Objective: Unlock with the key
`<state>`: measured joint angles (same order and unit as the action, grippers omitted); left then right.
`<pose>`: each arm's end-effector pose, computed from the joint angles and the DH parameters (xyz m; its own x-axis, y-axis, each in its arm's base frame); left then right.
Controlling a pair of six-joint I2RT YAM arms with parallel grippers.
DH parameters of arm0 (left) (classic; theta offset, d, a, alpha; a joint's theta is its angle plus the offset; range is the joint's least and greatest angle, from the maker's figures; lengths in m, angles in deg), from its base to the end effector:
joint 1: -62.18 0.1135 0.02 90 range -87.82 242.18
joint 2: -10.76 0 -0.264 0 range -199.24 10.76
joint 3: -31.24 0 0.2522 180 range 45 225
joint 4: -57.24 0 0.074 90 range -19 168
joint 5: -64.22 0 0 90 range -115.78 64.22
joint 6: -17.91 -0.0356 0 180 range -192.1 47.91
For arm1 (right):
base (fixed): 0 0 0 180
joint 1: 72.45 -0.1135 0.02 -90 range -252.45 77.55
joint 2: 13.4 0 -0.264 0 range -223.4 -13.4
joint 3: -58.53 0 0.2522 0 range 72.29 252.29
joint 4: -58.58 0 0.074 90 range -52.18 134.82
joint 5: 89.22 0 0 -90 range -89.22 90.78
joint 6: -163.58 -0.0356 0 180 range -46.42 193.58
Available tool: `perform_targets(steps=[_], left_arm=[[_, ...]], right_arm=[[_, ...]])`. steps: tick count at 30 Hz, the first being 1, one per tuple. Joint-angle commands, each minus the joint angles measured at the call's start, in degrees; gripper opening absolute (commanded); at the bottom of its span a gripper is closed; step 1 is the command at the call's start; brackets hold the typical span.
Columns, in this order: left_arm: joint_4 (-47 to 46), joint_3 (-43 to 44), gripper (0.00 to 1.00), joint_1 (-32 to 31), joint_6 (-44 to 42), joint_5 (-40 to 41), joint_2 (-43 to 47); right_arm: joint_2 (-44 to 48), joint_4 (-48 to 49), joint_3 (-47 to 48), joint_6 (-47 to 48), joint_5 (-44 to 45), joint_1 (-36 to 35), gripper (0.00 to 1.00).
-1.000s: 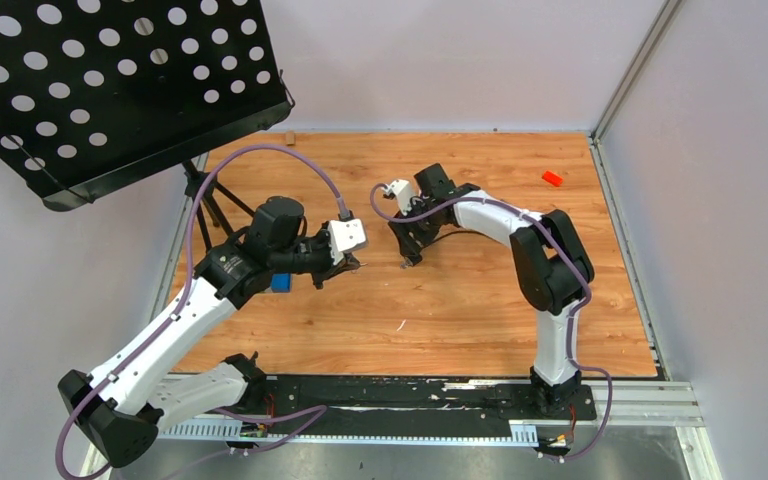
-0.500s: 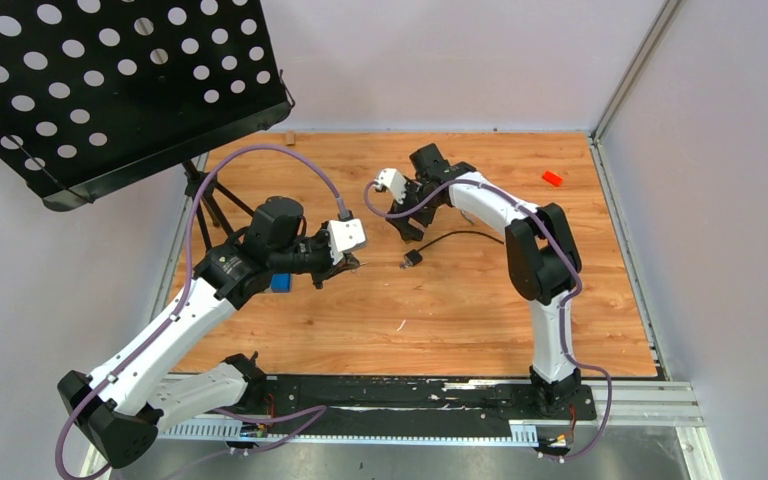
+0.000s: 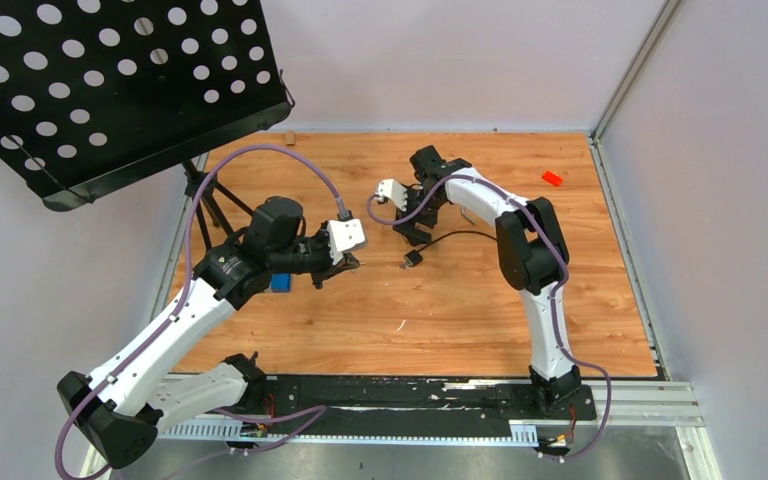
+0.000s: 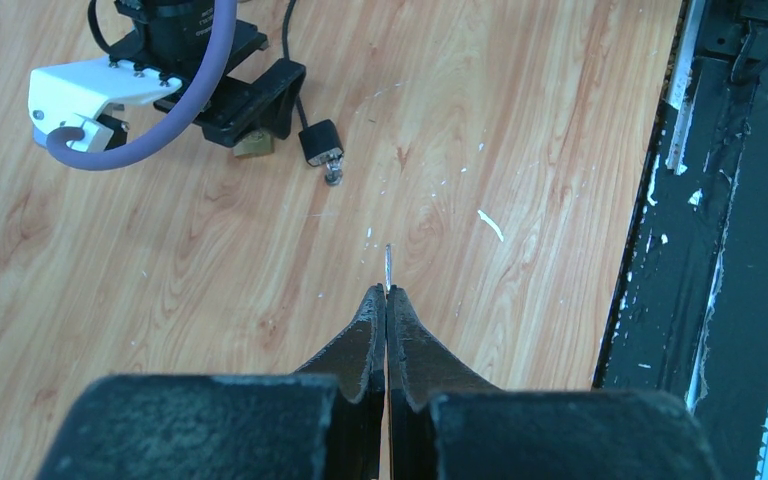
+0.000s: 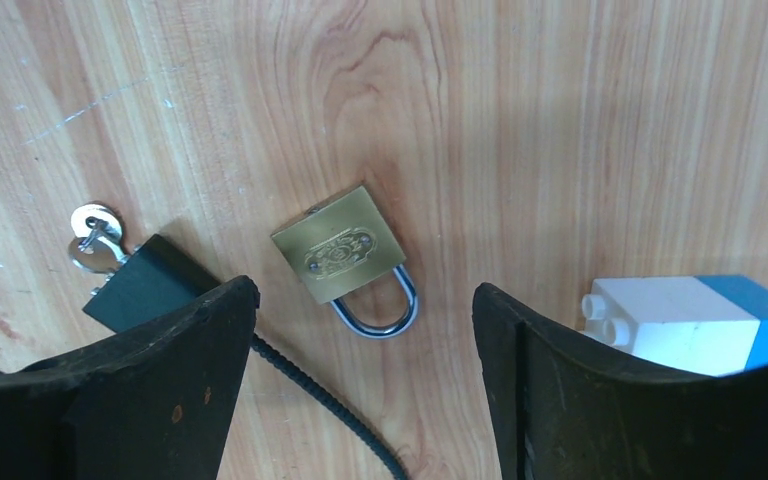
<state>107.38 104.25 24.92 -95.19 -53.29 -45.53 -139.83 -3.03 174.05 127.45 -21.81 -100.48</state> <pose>0.1517 -0.1361 0.3475 -0.0721 0.4921 -0.8675 0.9481 0.3038 0.0935 0.3965 0.2266 0.1762 -0.0637 -0.8787 -0.4730 -0.9959 0.0865 -0.0266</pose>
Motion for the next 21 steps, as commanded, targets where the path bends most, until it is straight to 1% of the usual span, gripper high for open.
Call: perform_targets(steps=[1,7,12,14,17,19,21], left_arm=[[-1.53,0.0,0.0,0.02,-0.44,-0.15,0.82],[-1.52,-0.1,0.0,0.06,-0.61,0.15,0.77],[-1.66,-0.1,0.0,0.07,-0.61,0.17,0.62],[-1.66,-0.16,0.0,0.04,-0.59,0.16,0.62],[-1.6,-0.13,0.0,0.08,-0.61,0.28,0.77],[-1.66,-0.14,0.0,0.07,-0.64,0.34,0.77],[-1.74,-0.09,0.0,0.04,-0.63,0.22,0.8]], right_arm=[[-2.63,-2.04,4.48,5.2,-1.79,0.09,0.79],[-5.79,-4.44,7.99,7.13,-2.51,0.09,0.75],[-6.58,-5.74,8.19,8.86,-3.84,0.0,0.72],[-6.84,-6.43,8.2,8.98,-4.77,0.04,0.69],[-7.05,-7.7,7.69,8.07,-6.38,0.01,0.61],[-6.57,-7.07,6.12,6.31,-6.91,0.02,0.57],[-5.73,-5.41,3.98,4.15,-7.2,0.0,0.55]])
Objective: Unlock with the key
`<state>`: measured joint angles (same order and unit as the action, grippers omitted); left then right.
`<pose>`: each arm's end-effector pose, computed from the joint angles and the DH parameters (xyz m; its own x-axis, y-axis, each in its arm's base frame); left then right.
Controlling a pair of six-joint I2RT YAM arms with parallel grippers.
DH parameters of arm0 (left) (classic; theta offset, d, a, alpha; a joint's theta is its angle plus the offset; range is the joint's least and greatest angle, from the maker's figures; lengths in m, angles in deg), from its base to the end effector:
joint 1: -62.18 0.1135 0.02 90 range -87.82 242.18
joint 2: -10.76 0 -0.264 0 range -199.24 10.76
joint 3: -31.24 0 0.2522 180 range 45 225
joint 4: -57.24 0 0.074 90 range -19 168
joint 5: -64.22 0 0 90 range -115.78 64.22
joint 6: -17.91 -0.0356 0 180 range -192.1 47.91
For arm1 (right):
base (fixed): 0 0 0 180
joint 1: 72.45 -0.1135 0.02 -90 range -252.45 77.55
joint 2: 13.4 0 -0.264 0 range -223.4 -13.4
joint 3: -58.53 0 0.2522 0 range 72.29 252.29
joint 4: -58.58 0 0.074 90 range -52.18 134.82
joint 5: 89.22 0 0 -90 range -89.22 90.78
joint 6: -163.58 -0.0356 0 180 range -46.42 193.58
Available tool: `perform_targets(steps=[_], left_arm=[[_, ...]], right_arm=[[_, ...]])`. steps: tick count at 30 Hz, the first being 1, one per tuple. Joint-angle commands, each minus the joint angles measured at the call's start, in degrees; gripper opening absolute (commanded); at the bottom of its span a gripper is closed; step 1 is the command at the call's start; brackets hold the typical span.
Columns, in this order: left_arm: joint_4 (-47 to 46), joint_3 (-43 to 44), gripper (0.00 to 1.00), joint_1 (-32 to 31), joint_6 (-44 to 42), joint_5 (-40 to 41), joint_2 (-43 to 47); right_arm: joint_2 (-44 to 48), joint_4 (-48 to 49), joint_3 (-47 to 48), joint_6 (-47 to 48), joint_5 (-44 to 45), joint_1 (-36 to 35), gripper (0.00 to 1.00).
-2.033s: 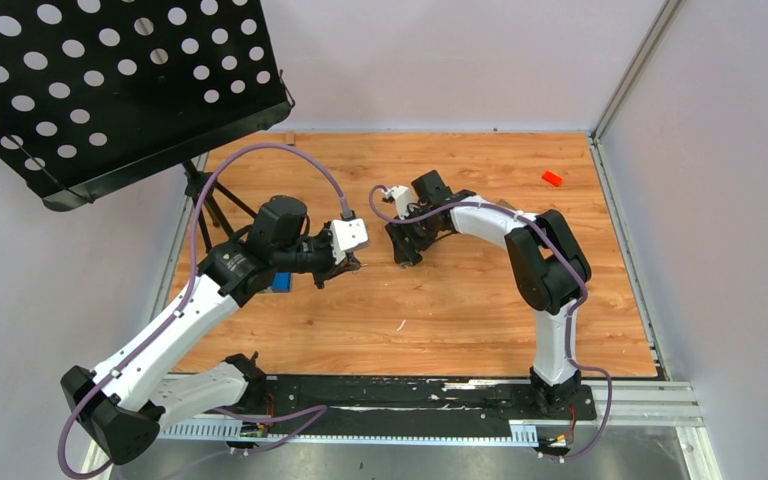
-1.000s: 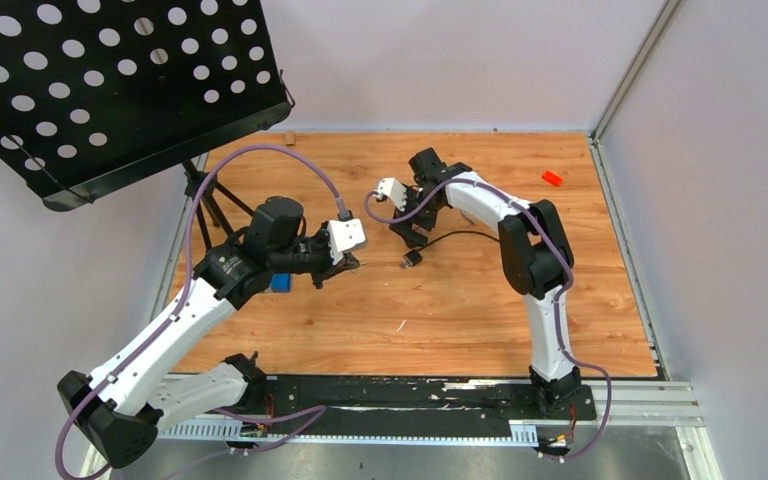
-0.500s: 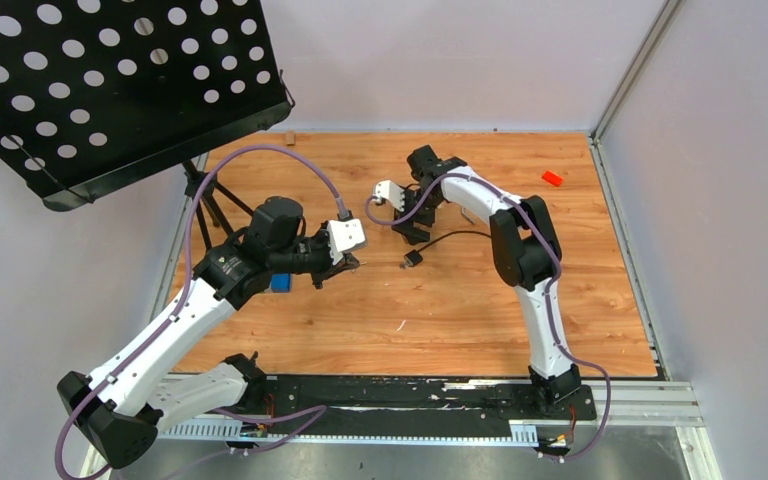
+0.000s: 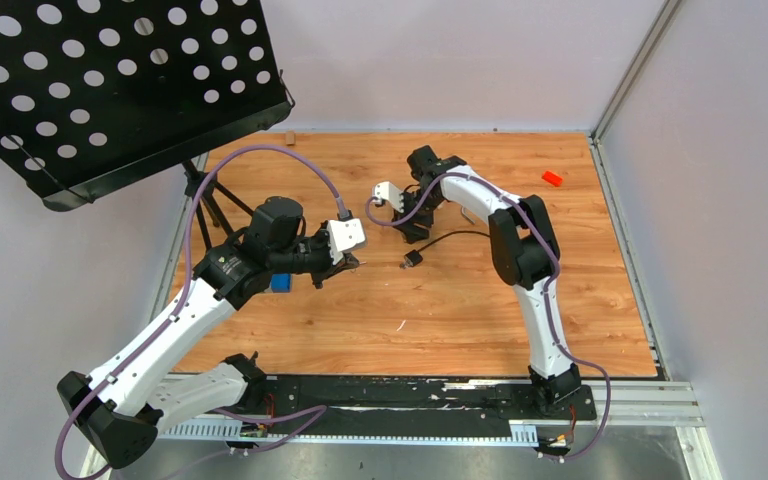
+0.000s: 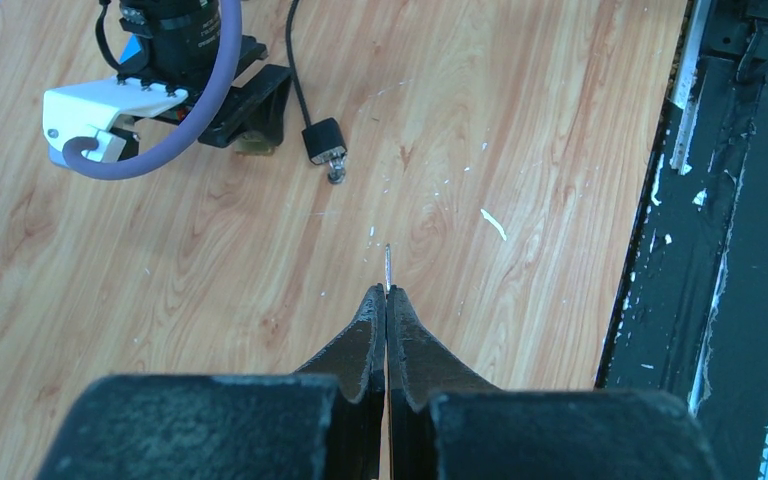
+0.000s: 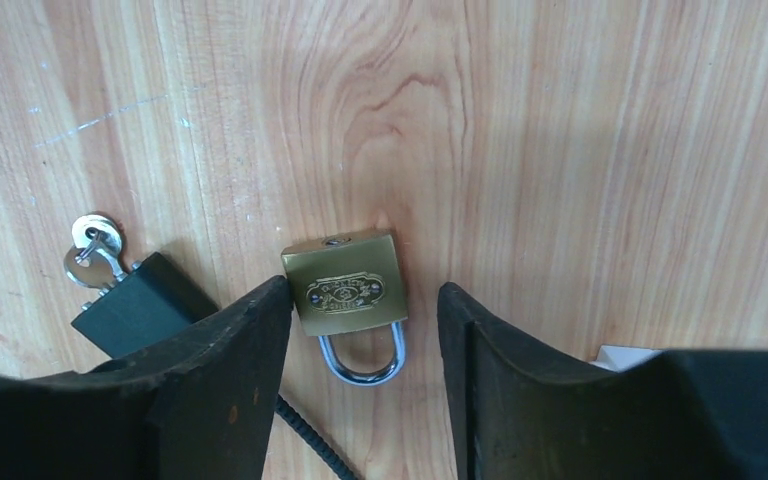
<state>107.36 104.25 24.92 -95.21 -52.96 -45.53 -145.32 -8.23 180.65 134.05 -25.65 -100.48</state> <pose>0.1519 -0.1360 0.3475 -0.0723 0.4939 -0.8665 0.9465 0.3079 0.0966 0.4069 0.2346 0.1640 0.0221 -0.8709 -0.4909 -0.9994 -0.0321 0.0119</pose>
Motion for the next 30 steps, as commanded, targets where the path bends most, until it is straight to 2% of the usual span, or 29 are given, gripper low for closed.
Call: perform_targets(steps=[1,4,8,16,19,23,26,30], left_arm=[[-1.73,-0.03,0.0,0.07,-0.59,-0.17,0.78],[-1.71,-0.01,0.0,0.03,-0.47,-0.25,0.84],[-1.73,-0.12,0.0,0.03,-0.45,-0.46,0.87],[-1.71,-0.37,0.0,0.08,-0.55,-0.12,1.47],[-1.61,-0.29,0.0,0.08,-0.56,-0.1,1.45],[-1.61,-0.32,0.0,0.05,-0.6,-0.06,1.54],[-1.63,-0.25,0.0,0.01,-0.59,-0.08,1.46],[-1.63,-0.27,0.0,0.03,-0.6,0.1,1.51]], right_arm=[[0.73,1.31,-4.02,-3.37,-3.44,0.01,0.53],[2.78,4.3,-7.37,-6.62,-3.45,-0.1,0.45],[4.68,6.88,-10.33,-8.08,-2.3,-0.17,0.43],[3.85,7.75,-10.32,-7.4,-0.73,-0.72,0.5],[3.87,7.79,-10.53,-6.8,-0.51,-1.05,0.56],[3.39,7.33,-10.41,-5.63,0.35,-1.17,0.57],[2.61,6.18,-9.4,-4.95,0.35,-1.22,0.54],[1.89,5.36,-8.57,-4.55,0.41,-1.51,0.45]])
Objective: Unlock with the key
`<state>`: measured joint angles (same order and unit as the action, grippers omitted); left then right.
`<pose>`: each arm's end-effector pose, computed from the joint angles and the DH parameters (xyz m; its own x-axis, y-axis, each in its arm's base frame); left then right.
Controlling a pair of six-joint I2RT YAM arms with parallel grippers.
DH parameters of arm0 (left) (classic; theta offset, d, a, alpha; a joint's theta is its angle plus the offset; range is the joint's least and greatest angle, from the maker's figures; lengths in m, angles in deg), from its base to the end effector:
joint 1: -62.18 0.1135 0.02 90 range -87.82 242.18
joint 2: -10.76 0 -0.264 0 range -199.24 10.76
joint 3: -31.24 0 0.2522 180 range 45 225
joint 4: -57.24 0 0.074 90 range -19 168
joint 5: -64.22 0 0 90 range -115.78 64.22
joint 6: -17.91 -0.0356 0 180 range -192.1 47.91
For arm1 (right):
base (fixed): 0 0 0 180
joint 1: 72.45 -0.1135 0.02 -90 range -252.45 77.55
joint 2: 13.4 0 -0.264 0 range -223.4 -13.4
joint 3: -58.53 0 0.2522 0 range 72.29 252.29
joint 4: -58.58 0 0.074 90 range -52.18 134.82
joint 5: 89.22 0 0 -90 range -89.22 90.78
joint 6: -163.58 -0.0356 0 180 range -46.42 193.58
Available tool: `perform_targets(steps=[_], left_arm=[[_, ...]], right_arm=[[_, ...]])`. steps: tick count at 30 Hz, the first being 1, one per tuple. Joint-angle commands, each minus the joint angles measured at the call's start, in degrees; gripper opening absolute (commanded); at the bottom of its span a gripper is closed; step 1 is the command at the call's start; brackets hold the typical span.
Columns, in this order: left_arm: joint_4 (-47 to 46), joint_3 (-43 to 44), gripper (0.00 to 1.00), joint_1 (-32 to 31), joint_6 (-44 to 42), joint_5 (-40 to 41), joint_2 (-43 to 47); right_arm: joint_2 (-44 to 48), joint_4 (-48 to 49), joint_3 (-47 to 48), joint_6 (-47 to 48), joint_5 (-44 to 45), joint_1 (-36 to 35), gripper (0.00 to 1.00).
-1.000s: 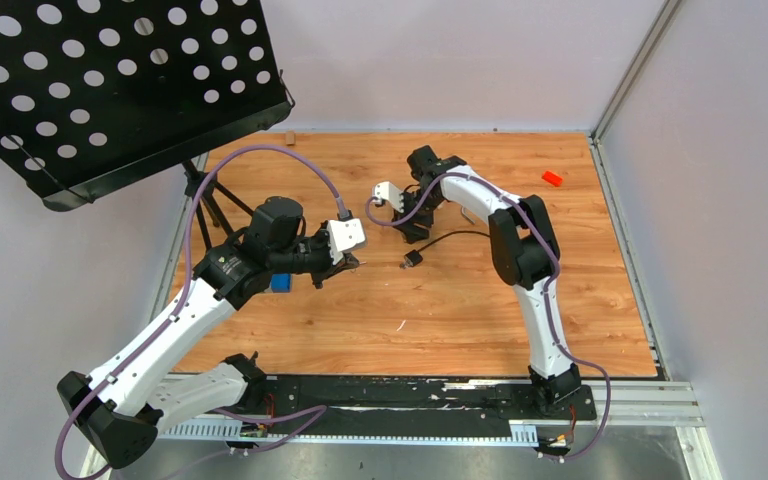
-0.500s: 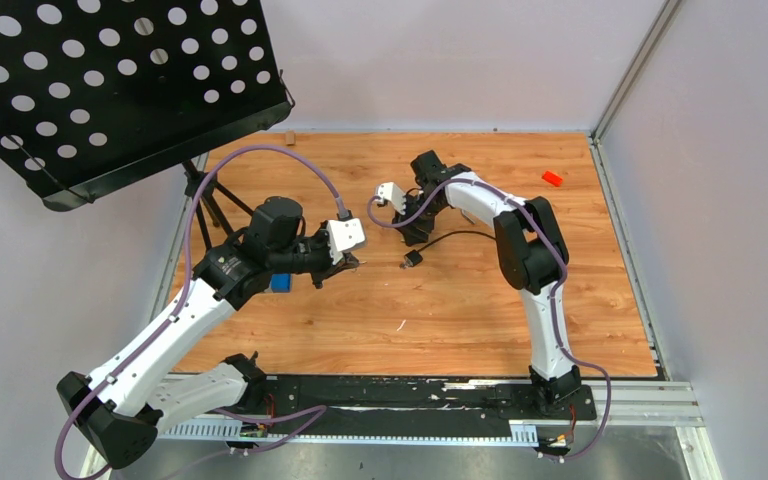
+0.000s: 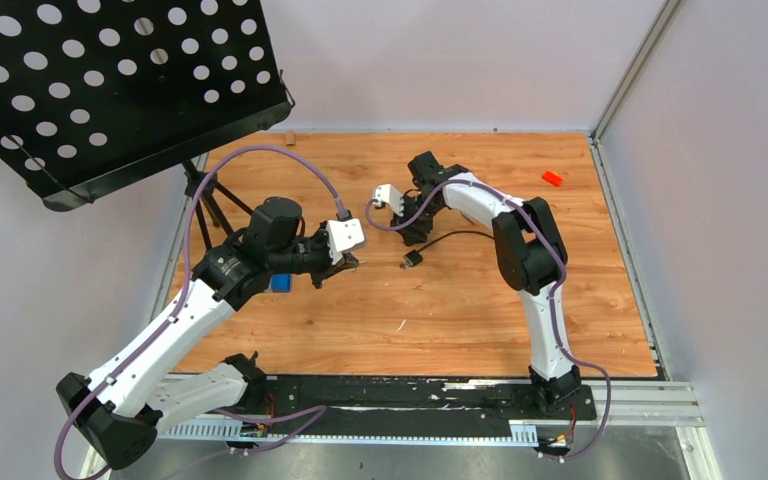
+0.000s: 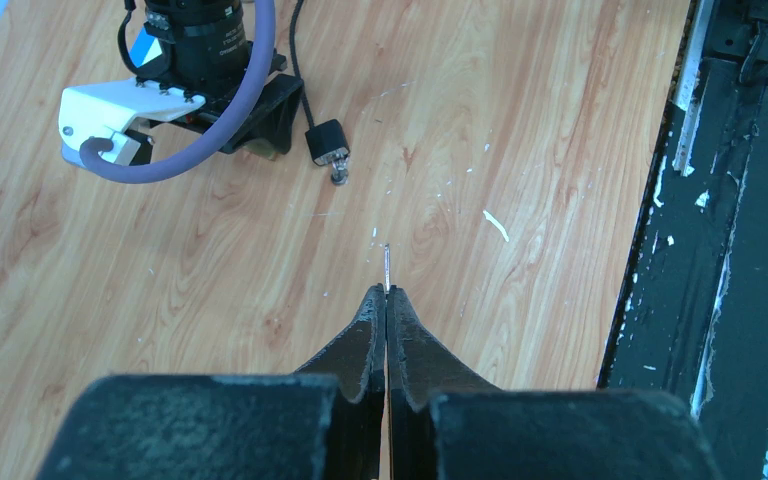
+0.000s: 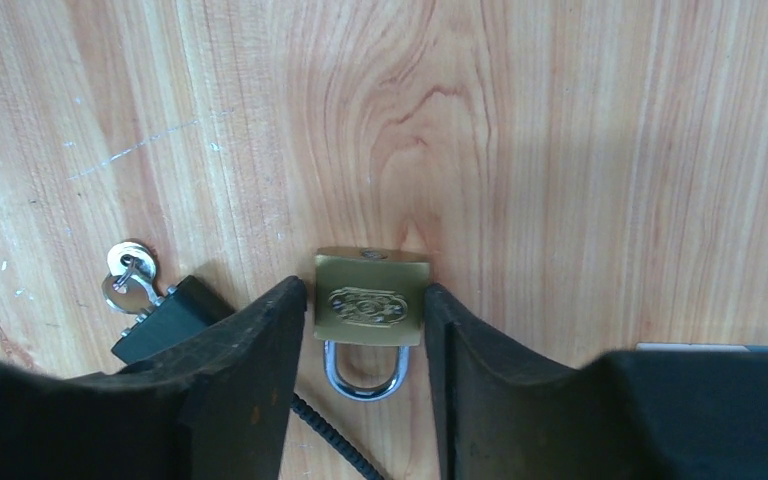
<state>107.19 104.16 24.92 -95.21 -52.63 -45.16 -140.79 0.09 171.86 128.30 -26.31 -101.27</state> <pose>0.1510 -0.1351 0.3484 -0.0676 0.4916 -0.8682 0.9442 0.3127 0.1036 0.3923 0.2343 0.1612 -0.0347 -0.8486 -0.5278 -0.9993 0.0371 0.0061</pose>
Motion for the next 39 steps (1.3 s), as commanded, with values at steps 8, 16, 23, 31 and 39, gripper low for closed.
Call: perform_targets(steps=[8,16,23,31,39], left_arm=[[-2.0,-0.56,0.0,0.0,-0.32,0.04,1.31],[-2.45,-0.55,0.0,0.05,0.58,0.65,1.57],[-3.36,0.23,0.0,0.05,2.12,1.01,0.94],[-1.08,4.15,0.0,0.06,3.48,-0.63,-1.65],[1.15,7.75,0.0,0.05,4.8,-6.17,-5.87]], right_arm=[[0.14,-0.81,-1.48,-0.37,-0.34,-0.79,0.12],[6.65,5.56,-4.9,-4.12,-1.46,-0.79,0.0],[14.79,11.9,-9.23,-8.08,-1.73,-0.74,0.0],[29.44,13.77,-17.67,-11.55,-5.45,-0.65,0.0],[49.03,14.27,-31.3,-11.61,-12.56,-0.75,0.0]])
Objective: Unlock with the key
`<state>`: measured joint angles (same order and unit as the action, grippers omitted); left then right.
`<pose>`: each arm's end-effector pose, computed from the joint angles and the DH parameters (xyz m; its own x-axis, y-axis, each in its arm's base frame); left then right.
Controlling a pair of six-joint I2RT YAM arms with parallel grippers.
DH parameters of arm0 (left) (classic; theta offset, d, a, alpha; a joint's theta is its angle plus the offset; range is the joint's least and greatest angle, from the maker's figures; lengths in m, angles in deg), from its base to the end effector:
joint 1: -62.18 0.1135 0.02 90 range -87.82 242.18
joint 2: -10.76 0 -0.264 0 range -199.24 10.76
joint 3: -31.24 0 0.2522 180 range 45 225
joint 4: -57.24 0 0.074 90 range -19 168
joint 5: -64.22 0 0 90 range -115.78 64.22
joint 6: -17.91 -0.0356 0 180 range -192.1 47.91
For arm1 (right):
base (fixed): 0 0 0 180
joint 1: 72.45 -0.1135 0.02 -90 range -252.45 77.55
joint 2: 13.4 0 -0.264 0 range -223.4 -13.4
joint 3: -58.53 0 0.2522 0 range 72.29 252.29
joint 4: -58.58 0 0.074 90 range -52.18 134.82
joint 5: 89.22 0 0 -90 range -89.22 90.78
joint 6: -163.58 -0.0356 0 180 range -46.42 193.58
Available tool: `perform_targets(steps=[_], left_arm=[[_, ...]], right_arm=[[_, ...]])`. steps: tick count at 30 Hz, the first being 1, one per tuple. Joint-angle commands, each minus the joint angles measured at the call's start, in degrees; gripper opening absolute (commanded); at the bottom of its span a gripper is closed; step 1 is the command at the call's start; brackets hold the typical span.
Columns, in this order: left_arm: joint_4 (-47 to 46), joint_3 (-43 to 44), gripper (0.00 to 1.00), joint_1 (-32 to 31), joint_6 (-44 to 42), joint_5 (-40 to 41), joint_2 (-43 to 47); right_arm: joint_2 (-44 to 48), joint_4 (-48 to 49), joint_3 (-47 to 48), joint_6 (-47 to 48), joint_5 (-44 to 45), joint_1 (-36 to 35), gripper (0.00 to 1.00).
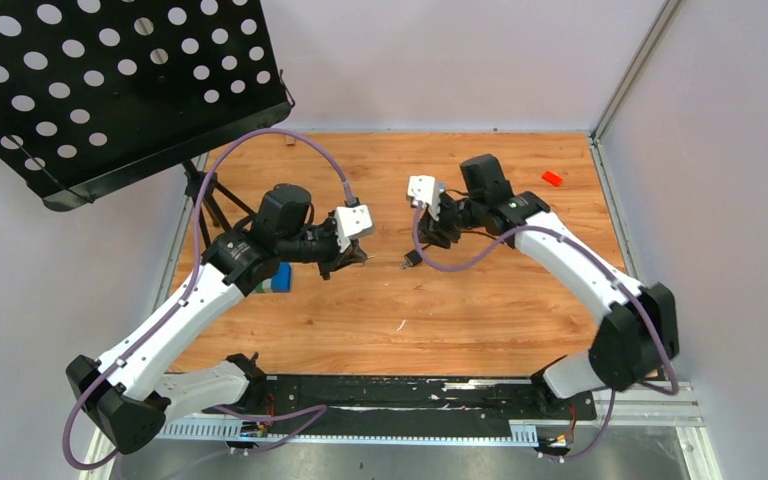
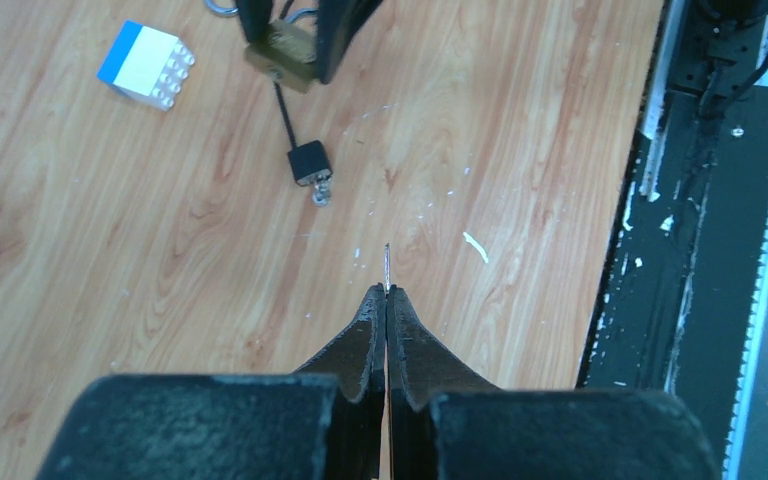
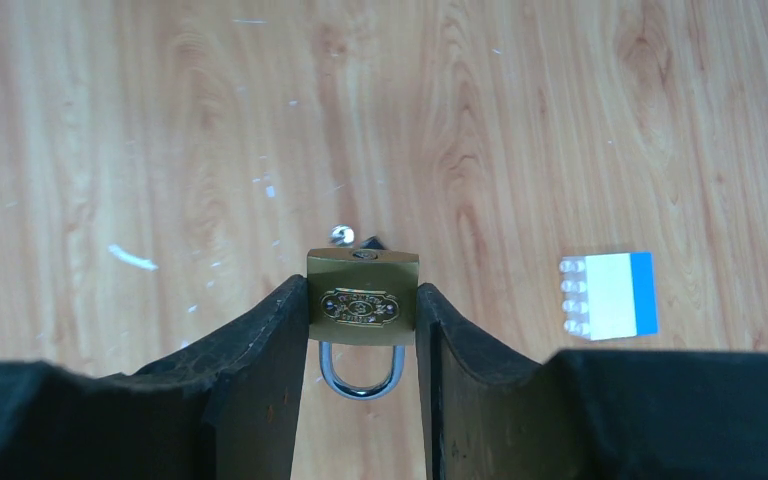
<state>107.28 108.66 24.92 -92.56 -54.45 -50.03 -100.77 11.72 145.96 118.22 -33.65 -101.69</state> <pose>0.1653 -0.1472 0.3582 -0.1133 0.4717 -0.8744 0.9495 0.3105 0.0444 0.2789 0.1792 0.3021 0.0678 -0.6262 -0.7767 -0.9739 0.1274 -0.1877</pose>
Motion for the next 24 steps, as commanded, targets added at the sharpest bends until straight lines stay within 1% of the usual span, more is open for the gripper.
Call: perform_targets(steps=[1,7,12,14,17,20,24], left_arm=[[1.04,3.64,0.0,0.07,2.7,-5.07,-1.42],[-0.32,6.18,0.0,0.02,6.25,-10.4,-5.72],[-0.59,10.53,0.0,0.01,12.06,-19.15,-13.37],[-1.2,12.45,0.0,-0.13,15.52,-22.49,-16.68],[-4.25,14.05,0.0,-0.23,23.23,-25.52,-20.35],[-8.13,13.23,0.0,-0.42,30.95,-26.97,-21.64],[-10.07,14.03,0.0,-1.09,36.36,-29.21,-23.03]], right_arm=[[10.95,2.03,-6.64,-0.86,-6.08,-0.31,0.0],[22.54,4.09,-14.09,-1.4,-10.86,-0.38,0.0],[29.0,6.58,-18.96,-0.79,-11.55,-0.39,0.0],[31.1,7.68,-21.19,0.56,-10.98,-0.33,0.0],[33.49,7.81,-22.61,2.2,-9.54,0.04,0.0],[36.03,7.94,-22.91,2.75,-9.7,1.28,0.0],[38.38,5.43,-22.56,7.28,-11.5,2.34,0.0]])
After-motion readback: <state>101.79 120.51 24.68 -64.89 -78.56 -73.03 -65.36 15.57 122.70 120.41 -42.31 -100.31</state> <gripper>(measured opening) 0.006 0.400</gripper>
